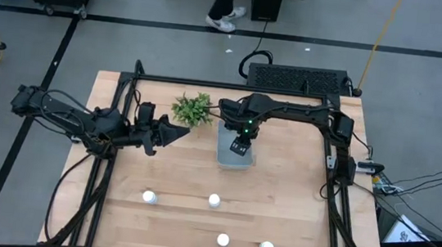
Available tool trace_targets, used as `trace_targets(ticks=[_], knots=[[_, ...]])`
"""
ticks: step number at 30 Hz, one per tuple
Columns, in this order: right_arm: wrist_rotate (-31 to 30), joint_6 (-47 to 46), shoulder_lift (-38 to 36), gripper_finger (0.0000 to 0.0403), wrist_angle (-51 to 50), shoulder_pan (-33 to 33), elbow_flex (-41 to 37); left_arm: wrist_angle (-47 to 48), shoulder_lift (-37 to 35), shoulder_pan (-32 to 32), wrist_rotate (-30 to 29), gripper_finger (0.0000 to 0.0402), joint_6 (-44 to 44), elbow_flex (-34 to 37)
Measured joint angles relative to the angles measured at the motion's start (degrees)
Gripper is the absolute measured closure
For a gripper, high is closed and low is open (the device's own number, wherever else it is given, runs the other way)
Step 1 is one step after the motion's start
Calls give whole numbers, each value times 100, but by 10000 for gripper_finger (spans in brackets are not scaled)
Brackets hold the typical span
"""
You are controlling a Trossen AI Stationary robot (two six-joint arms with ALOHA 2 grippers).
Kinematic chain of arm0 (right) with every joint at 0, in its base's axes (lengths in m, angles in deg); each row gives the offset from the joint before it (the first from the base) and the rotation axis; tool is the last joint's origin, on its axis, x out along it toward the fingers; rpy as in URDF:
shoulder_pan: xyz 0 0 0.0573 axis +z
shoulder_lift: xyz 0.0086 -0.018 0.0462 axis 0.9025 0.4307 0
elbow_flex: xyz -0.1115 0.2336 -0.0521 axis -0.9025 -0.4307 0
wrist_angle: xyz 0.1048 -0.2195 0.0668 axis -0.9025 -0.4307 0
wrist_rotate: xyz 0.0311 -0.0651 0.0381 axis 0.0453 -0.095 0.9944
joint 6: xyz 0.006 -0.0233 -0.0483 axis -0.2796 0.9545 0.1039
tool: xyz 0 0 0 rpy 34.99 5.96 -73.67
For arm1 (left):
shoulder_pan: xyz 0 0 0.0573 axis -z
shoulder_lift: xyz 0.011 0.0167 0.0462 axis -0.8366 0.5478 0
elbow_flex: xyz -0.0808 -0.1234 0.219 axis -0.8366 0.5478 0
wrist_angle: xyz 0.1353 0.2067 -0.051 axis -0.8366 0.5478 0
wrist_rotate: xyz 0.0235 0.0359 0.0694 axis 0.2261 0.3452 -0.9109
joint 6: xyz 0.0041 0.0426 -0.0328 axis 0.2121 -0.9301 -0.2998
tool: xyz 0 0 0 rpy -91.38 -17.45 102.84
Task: Pick and place pill bottles into a basket
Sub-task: Put the white pill bottle into the gray bin
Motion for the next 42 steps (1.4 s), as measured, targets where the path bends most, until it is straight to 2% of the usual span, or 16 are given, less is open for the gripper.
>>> trace_targets(ticks=[6,20,33,37,42], knots=[[10,-30,0,234,1,35,-2,1,0,0,10,382,1,0],[-3,19,-20,235,190,79,-511,2,-2,4,159,382,0,0],[4,10,-15,232,290,155,-505,4,-1,4,159,382,0,0],[-10,45,-30,210,252,160,-512,3,0,4,159,382,0,0],[-160,45,-166,164,256,164,-516,7,0,4,159,382,0,0]])
